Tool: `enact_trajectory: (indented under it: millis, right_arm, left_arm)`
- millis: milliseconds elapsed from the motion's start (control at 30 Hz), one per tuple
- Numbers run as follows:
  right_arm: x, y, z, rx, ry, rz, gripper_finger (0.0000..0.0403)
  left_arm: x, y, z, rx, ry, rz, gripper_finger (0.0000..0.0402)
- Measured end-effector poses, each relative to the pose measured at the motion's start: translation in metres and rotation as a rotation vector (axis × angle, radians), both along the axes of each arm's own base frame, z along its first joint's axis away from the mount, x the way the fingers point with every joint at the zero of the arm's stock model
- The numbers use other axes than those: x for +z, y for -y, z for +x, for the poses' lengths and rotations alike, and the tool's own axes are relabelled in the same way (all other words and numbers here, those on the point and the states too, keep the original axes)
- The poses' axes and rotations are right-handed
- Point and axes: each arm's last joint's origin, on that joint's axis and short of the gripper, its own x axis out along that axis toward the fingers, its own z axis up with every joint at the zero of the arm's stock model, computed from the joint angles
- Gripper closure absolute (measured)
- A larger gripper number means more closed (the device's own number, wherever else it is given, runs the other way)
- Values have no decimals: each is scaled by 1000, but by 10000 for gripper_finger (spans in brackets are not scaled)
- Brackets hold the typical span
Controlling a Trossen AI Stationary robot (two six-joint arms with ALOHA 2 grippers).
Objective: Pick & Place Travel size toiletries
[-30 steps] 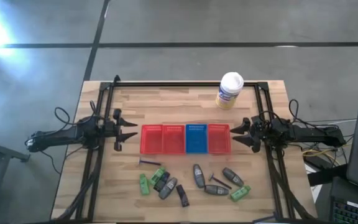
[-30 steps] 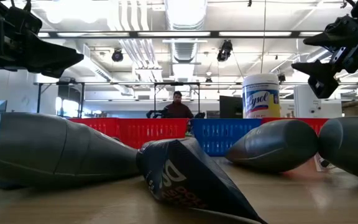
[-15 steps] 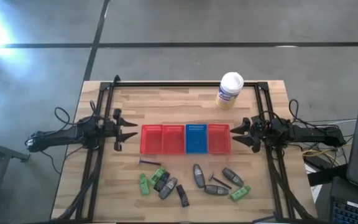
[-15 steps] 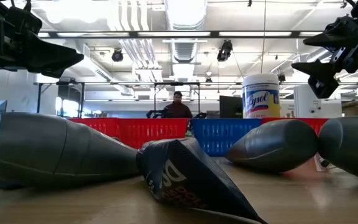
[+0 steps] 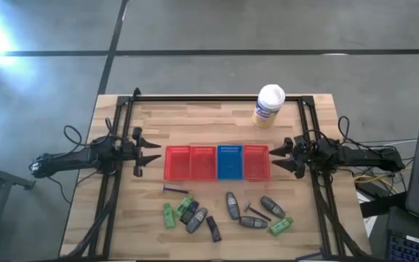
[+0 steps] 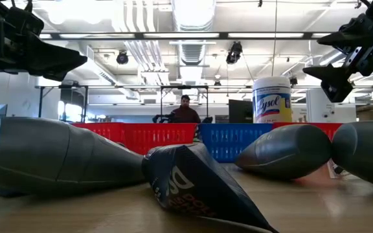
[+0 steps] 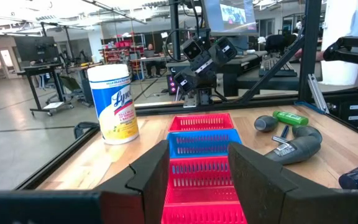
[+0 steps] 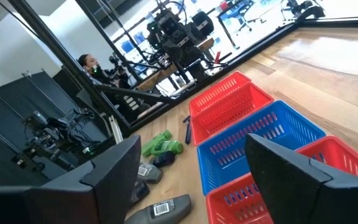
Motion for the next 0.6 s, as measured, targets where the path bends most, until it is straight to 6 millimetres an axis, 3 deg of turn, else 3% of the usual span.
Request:
enact_trajectory:
  millis: [600]
  right_arm:
    - [0, 0, 0, 0, 0, 0, 59]
  left_arm:
    - [0, 0, 0, 0, 0, 0, 232]
